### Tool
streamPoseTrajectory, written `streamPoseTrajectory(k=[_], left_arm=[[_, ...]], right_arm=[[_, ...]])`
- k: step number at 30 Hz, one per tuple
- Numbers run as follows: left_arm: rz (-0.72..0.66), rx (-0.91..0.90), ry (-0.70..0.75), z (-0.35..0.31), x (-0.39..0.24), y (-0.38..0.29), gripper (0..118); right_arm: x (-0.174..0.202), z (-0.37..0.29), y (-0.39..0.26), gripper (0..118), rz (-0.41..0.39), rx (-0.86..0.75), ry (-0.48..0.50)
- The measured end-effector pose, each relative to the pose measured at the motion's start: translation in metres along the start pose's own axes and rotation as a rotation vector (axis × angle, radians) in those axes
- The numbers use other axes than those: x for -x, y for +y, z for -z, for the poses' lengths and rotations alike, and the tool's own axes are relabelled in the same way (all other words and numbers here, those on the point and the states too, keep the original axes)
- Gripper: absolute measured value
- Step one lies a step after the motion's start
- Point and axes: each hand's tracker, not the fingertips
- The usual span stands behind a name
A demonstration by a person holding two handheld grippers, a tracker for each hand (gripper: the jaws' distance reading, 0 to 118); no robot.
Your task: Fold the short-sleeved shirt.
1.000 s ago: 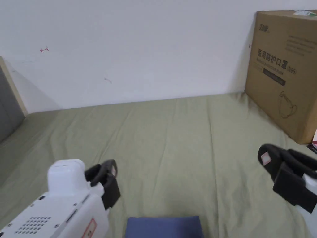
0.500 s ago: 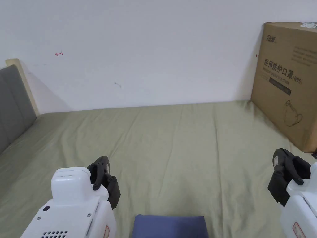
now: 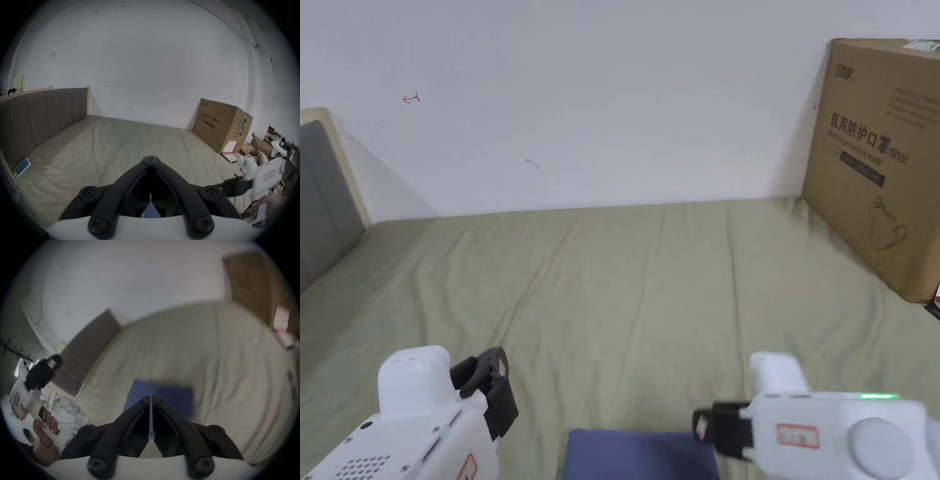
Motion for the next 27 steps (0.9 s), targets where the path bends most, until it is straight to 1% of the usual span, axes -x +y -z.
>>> streamPoseTrajectory(k=[1,2,4,6,8,9,10,11,12,13,14,15,16,17,18,20,21,23,24,26,27], left_arm=[[-0.003,0.018,0.003,0.001,0.004,-0.005,0],[-0.02,0.053,-0.002,0.003,0.01,-0.012,0],[-0.068,0.117,-0.029,0.009,0.022,-0.026,0],[-0.137,0.198,-0.094,0.021,0.035,-0.044,0],[-0.26,0.312,-0.222,0.039,0.043,-0.072,0],[-0.335,0.363,-0.287,0.049,0.046,-0.087,0],[-0.418,0.434,-0.356,0.06,0.047,-0.105,0],[-0.492,0.498,-0.417,0.07,0.047,-0.121,7],[-0.579,0.569,-0.481,0.08,0.045,-0.139,30],[-0.634,0.621,-0.5,0.089,0.048,-0.153,55],[-0.679,0.66,-0.514,0.098,0.051,-0.167,83],[-0.715,0.698,-0.528,0.107,0.055,-0.181,115],[-0.746,0.741,-0.552,0.113,0.051,-0.194,118],[-0.795,0.784,-0.595,0.119,0.049,-0.207,117],[-0.883,0.803,-0.661,0.126,0.05,-0.217,118],[-0.98,0.902,-0.692,0.139,0.044,-0.237,118],[-0.986,0.931,-0.705,0.142,0.035,-0.243,118],[-0.933,0.994,-0.743,0.154,0.02,-0.26,118],[-0.921,0.984,-0.796,0.161,0.002,-0.266,118],[-0.948,0.981,-0.941,0.168,-0.031,-0.264,118],[-0.969,1.012,-0.972,0.171,-0.045,-0.27,118]], right_arm=[[-0.009,0.018,-0.007,3,0.01,0.028,0.027],[-0.016,0.033,-0.013,3,0.005,0.057,0.02],[-0.028,0.056,-0.019,3,0.004,0.124,-0.038],[-0.042,0.069,-0.025,3,0.025,0.151,-0.086],[-0.058,0.081,-0.027,3,0.038,0.202,-0.136],[-0.062,0.083,-0.03,3,0.042,0.218,-0.144],[-0.067,0.085,-0.031,3,0.048,0.22,-0.135],[-0.069,0.083,-0.031,3,0.071,0.205,-0.101],[-0.07,0.081,-0.031,3,0.086,0.191,-0.088],[-0.069,0.079,-0.031,3,0.084,0.194,-0.09],[-0.068,0.079,-0.032,3,0.081,0.195,-0.09],[-0.068,0.079,-0.032,3,0.075,0.195,-0.09],[-0.068,0.079,-0.033,3,0.067,0.193,-0.091],[-0.066,0.079,-0.034,3,0.063,0.191,-0.092],[-0.066,0.08,-0.034,3,0.06,0.189,-0.094],[-0.067,0.08,-0.035,3,0.064,0.186,-0.093],[-0.067,0.08,-0.035,3,0.07,0.185,-0.091],[-0.07,0.08,-0.036,3,0.088,0.183,-0.083],[-0.071,0.081,-0.036,3,0.099,0.182,-0.078],[-0.074,0.081,-0.037,3,0.121,0.179,-0.069],[-0.075,0.081,-0.037,3,0.132,0.177,-0.065]])
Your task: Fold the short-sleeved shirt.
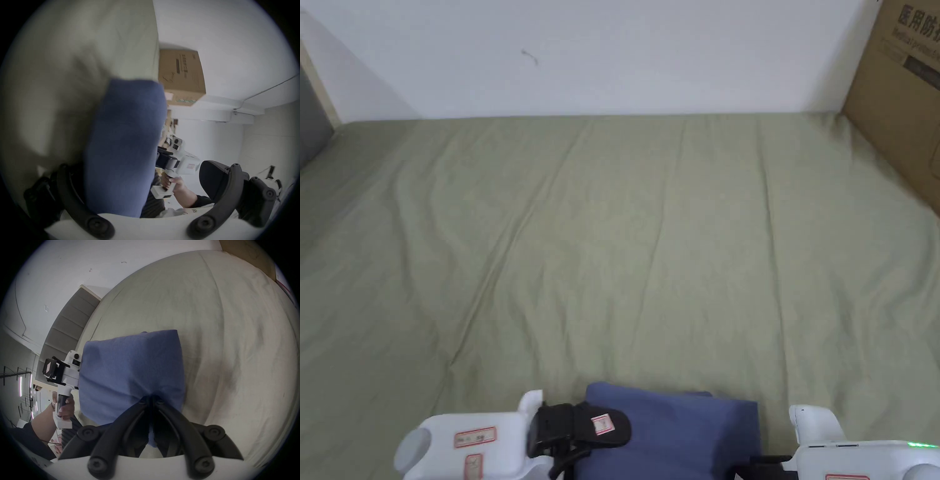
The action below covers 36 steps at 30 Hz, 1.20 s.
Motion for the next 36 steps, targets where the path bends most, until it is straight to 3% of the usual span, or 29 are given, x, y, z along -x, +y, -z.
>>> streamPoseTrajectory(k=[3,4,5,6,7,8,10,13,18,24,29,32,33,34,35,36], left_arm=[[0.048,0.046,0.034,0.002,0.006,0.005,116],[0.084,0.011,0.077,-0.005,0.005,0.008,101],[0.112,-0.025,0.191,-0.022,0.025,0.025,66],[0.142,-0.051,0.395,-0.041,0.045,0.031,24],[0.115,-0.048,0.393,-0.042,0.051,0.025,24],[0.108,-0.07,0.234,-0.032,0.032,0.02,24],[0.218,-0.074,0.395,-0.037,0.015,0.018,24],[0.254,-0.111,0.424,-0.047,-0.01,0.015,23],[0.388,-0.16,0.565,-0.141,-0.071,0.019,23],[0.272,-0.362,0.934,-0.342,-0.085,0.02,24],[0.249,-0.381,1.265,-0.448,-0.089,0.022,24],[0.181,-0.385,1.32,-0.485,-0.083,0.024,24],[0.152,-0.399,1.327,-0.501,-0.079,0.025,31],[0.126,-0.424,1.374,-0.513,-0.079,0.021,54],[0.119,-0.434,1.436,-0.525,-0.08,0.018,88],[0.119,-0.429,1.452,-0.531,-0.079,0.018,113]], right_arm=[[-0.004,0.001,-0.001,3,0.024,-0.001,0.013],[-0.005,0.001,-0.001,3,0.03,-0.003,0.017],[-0.006,0.001,-0.001,3,0.036,-0.004,0.023],[-0.008,0.001,-0.001,3,0.042,-0.005,0.028],[-0.009,0.002,-0.002,3,0.057,-0.003,0.074],[-0.009,0.001,-0.003,3,0.057,-0.005,0.051],[-0.005,-0.002,-0.004,3,0.057,-0.015,0.048],[0.01,-0.02,-0.006,3,-0.005,-0.079,-0.011],[0.042,-0.069,-0.006,3,-0.074,-0.162,0.021],[0.075,-0.099,-0.014,3,-0.147,-0.182,-0.046],[0.071,-0.088,-0.022,3,-0.111,-0.14,-0.04],[0.071,-0.079,-0.024,3,-0.094,-0.103,-0.066],[0.073,-0.078,-0.024,3,-0.094,-0.099,-0.066],[0.073,-0.078,-0.024,3,-0.095,-0.097,-0.065],[0.075,-0.077,-0.024,3,-0.096,-0.095,-0.063],[0.076,-0.077,-0.024,3,-0.1,-0.093,-0.058]])
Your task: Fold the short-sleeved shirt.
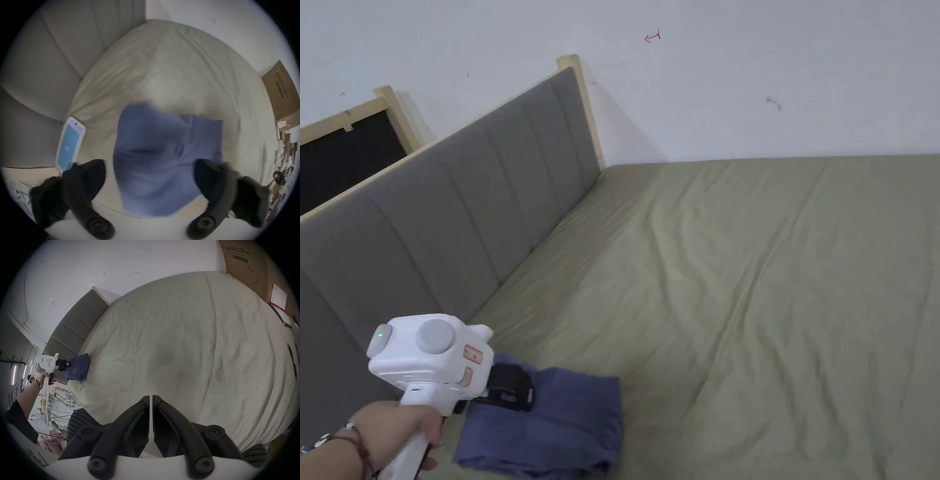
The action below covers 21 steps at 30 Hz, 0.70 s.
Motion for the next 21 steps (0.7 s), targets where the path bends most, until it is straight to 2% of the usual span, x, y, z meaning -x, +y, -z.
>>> streamPoseTrajectory(k=[4,7,9,13,14,15,17,18,21], left_arm=[[-0.09,-0.072,-0.085,-0.018,0.023,0.003,111],[-0.091,-0.129,-0.173,-0.059,-0.011,-0.02,111],[-0.086,-0.155,-0.231,-0.049,-0.007,-0.013,111],[-0.141,-0.182,-0.451,-0.048,-0.078,-0.028,110],[-0.134,-0.186,-0.499,-0.048,-0.1,-0.033,105],[-0.121,-0.195,-0.54,-0.049,-0.13,-0.039,84],[-0.086,-0.208,-0.593,-0.046,-0.187,-0.052,23],[-0.054,-0.185,-0.614,-0.043,-0.218,-0.06,1],[0.027,-0.175,-0.645,-0.041,-0.302,-0.081,0]], right_arm=[[0.004,0.001,0.002,3,-0.021,0.004,0.007],[0.005,0.001,0.003,3,-0.027,0.005,0.016],[0.006,-0.002,0.004,3,-0.027,-0.005,0.023],[0.004,-0.013,0.005,3,-0.033,-0.042,0.029],[0.003,-0.016,0.005,3,-0.036,-0.053,0.024],[0.001,-0.02,0.006,3,-0.041,-0.063,0.015],[-0.002,-0.027,0.008,3,-0.046,-0.08,-0.005],[-0.006,-0.032,0.009,3,-0.042,-0.089,-0.015],[-0.013,-0.047,0.013,3,-0.013,-0.109,-0.031]])
